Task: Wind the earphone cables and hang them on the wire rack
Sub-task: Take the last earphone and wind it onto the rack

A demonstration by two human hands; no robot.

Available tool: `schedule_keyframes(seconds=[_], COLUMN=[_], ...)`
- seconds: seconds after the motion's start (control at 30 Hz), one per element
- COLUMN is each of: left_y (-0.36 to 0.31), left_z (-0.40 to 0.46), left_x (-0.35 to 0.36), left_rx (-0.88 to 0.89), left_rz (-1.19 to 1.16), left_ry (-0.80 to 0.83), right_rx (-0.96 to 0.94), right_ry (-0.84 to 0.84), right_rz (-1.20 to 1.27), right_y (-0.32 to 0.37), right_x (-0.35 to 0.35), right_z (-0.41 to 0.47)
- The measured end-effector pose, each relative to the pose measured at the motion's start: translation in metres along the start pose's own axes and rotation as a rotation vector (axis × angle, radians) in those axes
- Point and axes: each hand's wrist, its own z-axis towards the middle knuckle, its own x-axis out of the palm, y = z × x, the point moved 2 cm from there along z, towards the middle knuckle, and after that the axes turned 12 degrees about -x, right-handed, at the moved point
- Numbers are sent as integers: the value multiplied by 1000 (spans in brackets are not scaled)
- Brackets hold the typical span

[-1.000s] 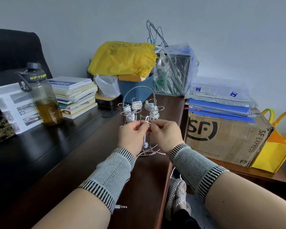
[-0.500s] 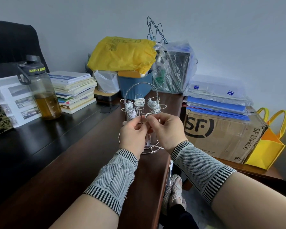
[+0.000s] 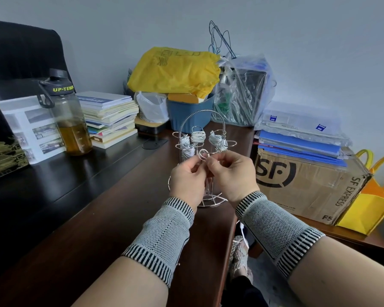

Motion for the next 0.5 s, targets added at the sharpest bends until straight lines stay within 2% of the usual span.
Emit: schedule_keyframes(seconds=[0.23,0.4,0.5], left_y=[-3,-2,-3], left_z=[-5,-3,-3], left_x=[3,4,5], left_rx=[-35,-69,-77], left_rz=[-178,-180,-162], left_ry=[25,-7,-40], right_rx=[12,16,97], right_ry=[5,76,106], right_rz=[-67,-232,-215], right_y=[-10,-7,0], right_x=[-18,-39,-56], right_z=[-6,-4,4])
